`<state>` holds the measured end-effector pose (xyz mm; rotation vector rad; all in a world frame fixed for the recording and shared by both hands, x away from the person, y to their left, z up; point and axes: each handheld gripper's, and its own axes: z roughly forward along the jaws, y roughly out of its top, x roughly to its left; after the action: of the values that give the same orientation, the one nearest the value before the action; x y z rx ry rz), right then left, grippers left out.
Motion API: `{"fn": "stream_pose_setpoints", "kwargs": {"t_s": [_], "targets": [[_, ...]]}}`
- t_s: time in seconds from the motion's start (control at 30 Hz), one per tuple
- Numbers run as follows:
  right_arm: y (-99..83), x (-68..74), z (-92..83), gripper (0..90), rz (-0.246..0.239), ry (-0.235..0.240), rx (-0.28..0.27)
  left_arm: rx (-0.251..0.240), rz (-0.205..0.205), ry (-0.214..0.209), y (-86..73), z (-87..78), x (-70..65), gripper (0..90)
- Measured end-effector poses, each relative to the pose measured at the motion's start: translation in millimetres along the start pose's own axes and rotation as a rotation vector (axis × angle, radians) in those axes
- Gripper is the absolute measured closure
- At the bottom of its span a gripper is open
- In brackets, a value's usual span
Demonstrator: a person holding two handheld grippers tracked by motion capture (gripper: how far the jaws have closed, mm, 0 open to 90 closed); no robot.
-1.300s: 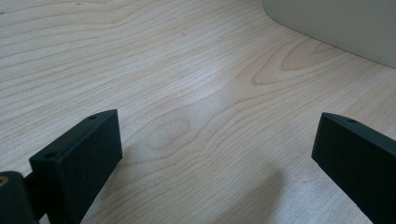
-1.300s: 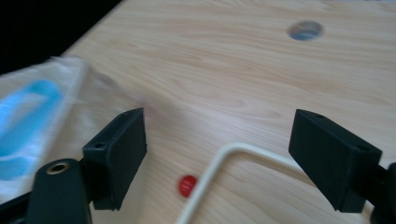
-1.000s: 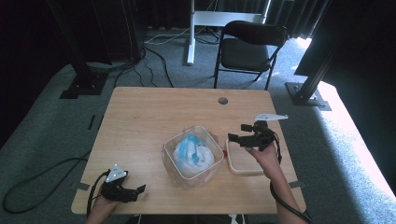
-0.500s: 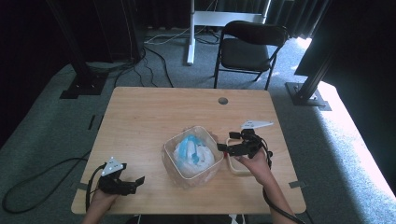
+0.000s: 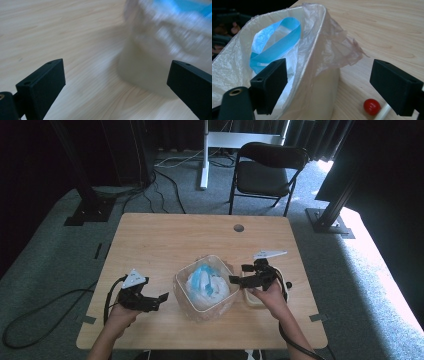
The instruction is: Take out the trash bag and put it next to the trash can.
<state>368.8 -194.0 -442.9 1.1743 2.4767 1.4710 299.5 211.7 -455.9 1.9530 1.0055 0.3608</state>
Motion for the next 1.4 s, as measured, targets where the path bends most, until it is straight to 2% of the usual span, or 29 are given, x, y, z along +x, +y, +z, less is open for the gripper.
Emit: {"fn": "stream_pose_setpoints", "kwargs": {"t_s": [0.03,0.17,0.23,0.27,0.33,0.43,0.5,0.57,0.6,0.73,0.83,0.93,0.97,1.07,1.13,1.23,1.3,1.4], "targets": [[0.2,0.3,1.3,15.8,0.003,-0.005,0.005,-0.007,-0.007,-0.005,4.0,1.9,-1.8,1.7],[-0.2,3.1,6.0,25.5,-0.003,0.027,0.021,-0.022,-0.015,-0.037,18.3,8.4,-6.8,1.7],[-1.1,5.1,7.2,35.2,-0.012,0.036,0.035,-0.022,-0.013,-0.035,24.0,11.4,-10.0,1.8],[-1.1,5.1,7.2,35.2,-0.012,0.036,0.035,-0.022,-0.013,-0.035,24.0,11.4,-10.0,1.8],[-2.2,7.9,8.1,40.2,-0.010,0.030,0.059,-0.017,-0.006,0.003,30.1,13.8,-15.8,4.7],[-2.8,12.1,9.0,47.1,-0.011,0.041,0.087,-0.016,-0.016,-0.032,36.1,16.5,-17.4,4.8],[-2.4,14.7,10.3,52.7,-0.023,0.045,0.105,-0.015,-0.025,-0.035,39.7,18.7,-16.6,5.4],[-1.9,15.8,11.0,57.2,-0.024,0.044,0.108,-0.026,-0.039,-0.037,42.5,19.4,-15.9,9.2],[-1.9,16.0,11.2,59.8,-0.026,0.038,0.107,-0.030,-0.046,-0.037,44.0,19.4,-15.7,16.3],[-2.2,13.4,10.8,63.9,-0.012,0.045,0.103,-0.020,-0.059,-0.030,51.4,24.2,-15.6,18.1],[-0.5,15.5,10.2,67.2,-0.019,0.032,0.105,0.013,-0.046,-0.038,57.1,31.5,-17.0,30.9],[1.2,16.8,10.1,69.6,-0.018,0.023,0.113,0.061,-0.007,-0.023,61.9,41.1,-22.1,41.1],[1.6,17.2,10.1,70.1,-0.018,0.019,0.116,0.076,0.005,-0.020,62.5,44.3,-23.8,42.0],[2.2,18.1,10.3,71.1,-0.011,0.010,0.121,0.129,0.044,-0.004,60.7,52.7,-28.3,54.3],[2.5,18.5,10.4,71.9,-0.008,0.003,0.124,0.132,0.053,-0.014,58.7,55.1,-29.9,60.0],[2.9,20.2,10.5,73.6,-0.004,-0.014,0.128,0.124,0.081,0.021,59.4,54.1,-34.6,73.2],[3.9,21.5,10.0,76.7,-0.003,-0.039,0.130,0.122,0.083,0.016,60.3,52.2,-35.6,80.4],[5.3,20.2,7.8,78.6,0.003,-0.060,0.123,0.112,0.094,0.006,63.8,47.3,-37.4,83.0]]}}
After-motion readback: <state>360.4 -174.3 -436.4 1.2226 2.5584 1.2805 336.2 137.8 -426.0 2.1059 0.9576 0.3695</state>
